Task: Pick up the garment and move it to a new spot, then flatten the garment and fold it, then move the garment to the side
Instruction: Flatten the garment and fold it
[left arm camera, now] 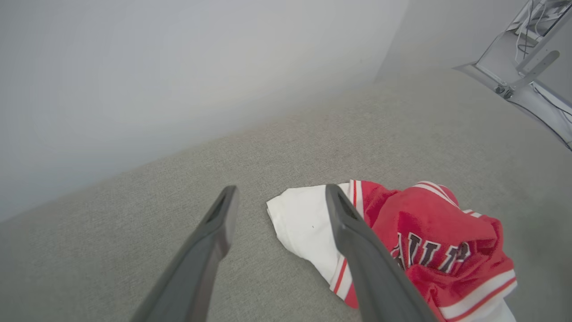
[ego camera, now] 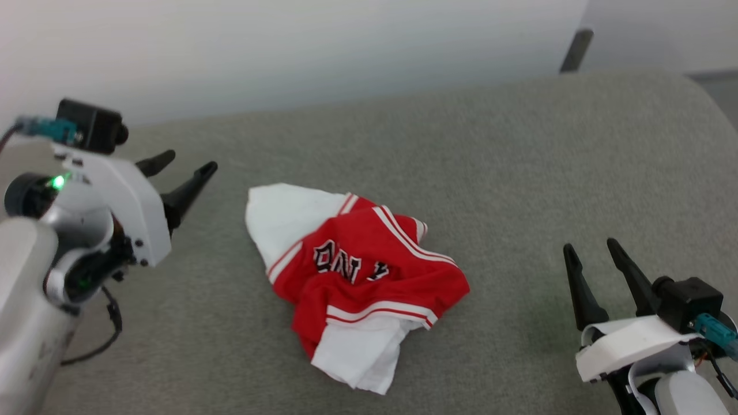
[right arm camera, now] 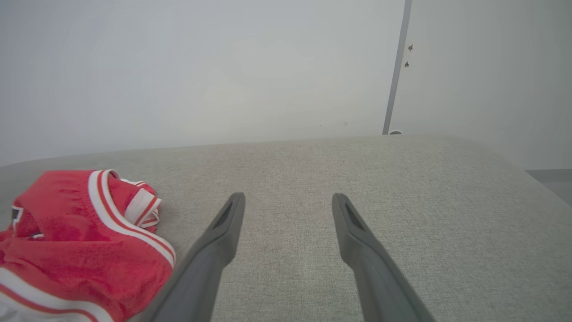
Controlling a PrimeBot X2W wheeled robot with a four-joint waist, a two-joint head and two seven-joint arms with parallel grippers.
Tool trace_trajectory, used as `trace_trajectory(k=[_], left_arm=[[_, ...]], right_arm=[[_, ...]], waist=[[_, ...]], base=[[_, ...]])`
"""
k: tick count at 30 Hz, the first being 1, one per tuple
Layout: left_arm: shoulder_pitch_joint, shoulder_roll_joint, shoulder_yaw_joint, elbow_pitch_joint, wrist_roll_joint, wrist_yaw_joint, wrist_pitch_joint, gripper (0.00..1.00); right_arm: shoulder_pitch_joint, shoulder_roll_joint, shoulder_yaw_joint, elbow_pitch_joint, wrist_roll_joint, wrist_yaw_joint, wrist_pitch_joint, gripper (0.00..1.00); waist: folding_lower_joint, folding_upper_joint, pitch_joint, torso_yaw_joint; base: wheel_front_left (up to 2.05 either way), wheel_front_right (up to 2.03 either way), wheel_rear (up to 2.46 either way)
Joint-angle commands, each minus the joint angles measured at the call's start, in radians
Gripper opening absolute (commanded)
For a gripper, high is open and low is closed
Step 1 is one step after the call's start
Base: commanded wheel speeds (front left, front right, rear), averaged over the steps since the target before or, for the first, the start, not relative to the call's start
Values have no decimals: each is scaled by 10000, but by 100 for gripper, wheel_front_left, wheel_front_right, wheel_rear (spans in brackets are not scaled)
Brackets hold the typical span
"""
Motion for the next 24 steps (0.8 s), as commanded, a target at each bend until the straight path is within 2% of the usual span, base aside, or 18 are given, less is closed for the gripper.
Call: trace_trajectory(k=[1, 11, 18, 24], left_arm=[[-180, -52, -47, 116, -75, -26, 111, 100], [-1648, -271, -959, 2263, -28, -25, 2167, 100], [-2123, -611, -1342, 3457, 116, 132, 2874, 100], [-2083, -1102, -1616, 4323, -23, 433, 3484, 100]], right_arm=[[-146, 35, 6, -27, -9, 1, -80, 100], [-708, 341, 131, 134, -97, 1, -427, 100], [-989, 469, 243, 361, -128, 1, -614, 100], [-1142, 519, 314, 539, -106, 1, -690, 100]], waist=[[0, 0, 1032, -732], [0, 0, 2178, -1140], [0, 0, 2553, -1172], [0, 0, 2673, -1184]], base=[[0, 0, 0], [0, 0, 0], [0, 0, 0], [0, 0, 0]])
